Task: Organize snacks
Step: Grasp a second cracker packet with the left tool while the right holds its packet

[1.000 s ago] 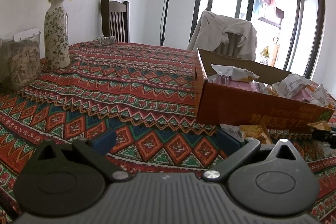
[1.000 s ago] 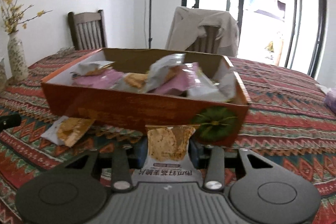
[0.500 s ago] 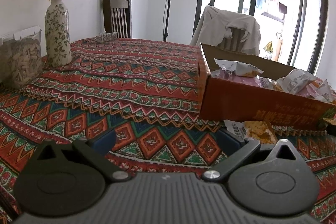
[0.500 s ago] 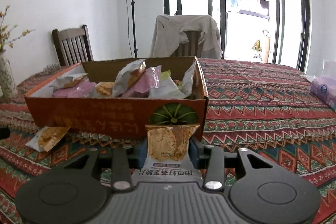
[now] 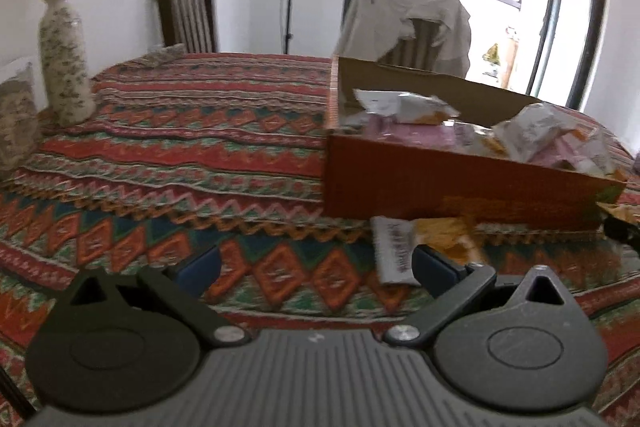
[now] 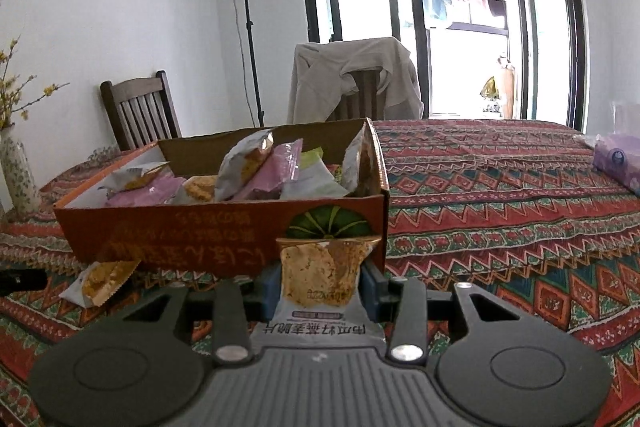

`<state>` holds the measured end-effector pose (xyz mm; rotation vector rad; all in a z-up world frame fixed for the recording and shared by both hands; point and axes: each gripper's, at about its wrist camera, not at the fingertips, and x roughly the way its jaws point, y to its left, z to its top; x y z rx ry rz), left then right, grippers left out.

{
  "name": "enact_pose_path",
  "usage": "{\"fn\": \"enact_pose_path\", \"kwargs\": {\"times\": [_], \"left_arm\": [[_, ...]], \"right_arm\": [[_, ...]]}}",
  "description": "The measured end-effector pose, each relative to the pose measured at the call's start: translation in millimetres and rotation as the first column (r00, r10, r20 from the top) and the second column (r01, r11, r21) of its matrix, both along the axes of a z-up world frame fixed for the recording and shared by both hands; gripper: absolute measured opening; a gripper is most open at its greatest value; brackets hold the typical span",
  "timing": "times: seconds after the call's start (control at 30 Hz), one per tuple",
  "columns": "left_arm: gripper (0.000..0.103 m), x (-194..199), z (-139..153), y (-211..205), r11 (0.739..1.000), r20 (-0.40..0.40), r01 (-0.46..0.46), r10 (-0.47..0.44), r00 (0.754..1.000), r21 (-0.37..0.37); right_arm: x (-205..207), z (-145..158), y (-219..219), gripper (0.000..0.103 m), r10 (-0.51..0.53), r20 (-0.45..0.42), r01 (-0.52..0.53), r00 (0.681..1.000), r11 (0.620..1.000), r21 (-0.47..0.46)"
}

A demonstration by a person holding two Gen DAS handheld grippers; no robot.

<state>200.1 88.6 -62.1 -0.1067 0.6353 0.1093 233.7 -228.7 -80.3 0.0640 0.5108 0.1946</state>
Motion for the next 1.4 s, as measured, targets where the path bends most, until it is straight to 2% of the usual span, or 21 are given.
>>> {"fn": "enact_pose_path", "kwargs": {"times": [0.1,0.33,0.57,0.73,0.8,0.9,0.97,1.13,1.37,1.4], "left_arm": [[0.103,11.8,1.7,-16.8,0.999,-0.016,0.036,-0.036,0.999,-0.015],[0.103,43.9,-4.6,-58.9,0.995,-0.076,0.1,-0.099,0.992,0.002],[0.103,59.4,-20.2,-70.2,0.999,-0.149,0.026,-0.02,0.989,0.035],[0.103,56.1,-24.0,-68.7,0.998,-0.13,0.001,0.006,0.991,0.059],[0.097,54.3,-23.1,-69.3,0.998,-0.128,0.002,0.006,0.992,0.063],[0.072,46.8,-17.9,-70.7,0.998,-0.11,0.018,-0.01,0.994,0.066],[0.063,41.3,-16.1,-71.4,0.997,-0.102,0.028,-0.021,0.995,0.07],[0.057,30.5,-13.5,-70.7,0.997,-0.065,0.036,-0.032,0.997,0.064],[0.056,6.9,1.3,-74.3,0.995,0.03,0.054,-0.056,0.998,0.086],[0.053,3.3,3.9,-74.7,0.995,0.044,0.056,-0.059,0.997,0.084]], "right_arm": [[-1.2,0.2,0.4,0.04,-0.005,0.008,0.005,1.0,1.0,-0.001],[-3.2,0.2,0.9,0.04,-0.005,0.016,0.005,1.0,1.0,0.002],[-2.7,0.0,-2.2,0.04,-0.003,0.017,0.003,1.0,1.0,0.017],[-3.5,0.3,-2.3,0.04,-0.003,0.02,0.002,1.0,1.0,0.021],[-3.7,0.6,-2.0,0.04,-0.003,0.022,0.003,1.0,1.0,0.021],[-4.0,0.7,-1.8,0.04,-0.002,0.022,0.002,1.0,1.0,0.022],[-4.5,0.6,-1.8,0.04,-0.002,0.024,0.002,1.0,1.0,0.022],[-5.7,1.2,-1.9,0.04,-0.004,0.03,0.004,1.0,1.0,0.023],[-6.5,1.9,-0.7,0.04,-0.004,0.041,0.003,0.999,1.0,0.021],[-6.9,2.2,-0.9,0.04,-0.005,0.044,0.004,0.999,1.0,0.021]]}}
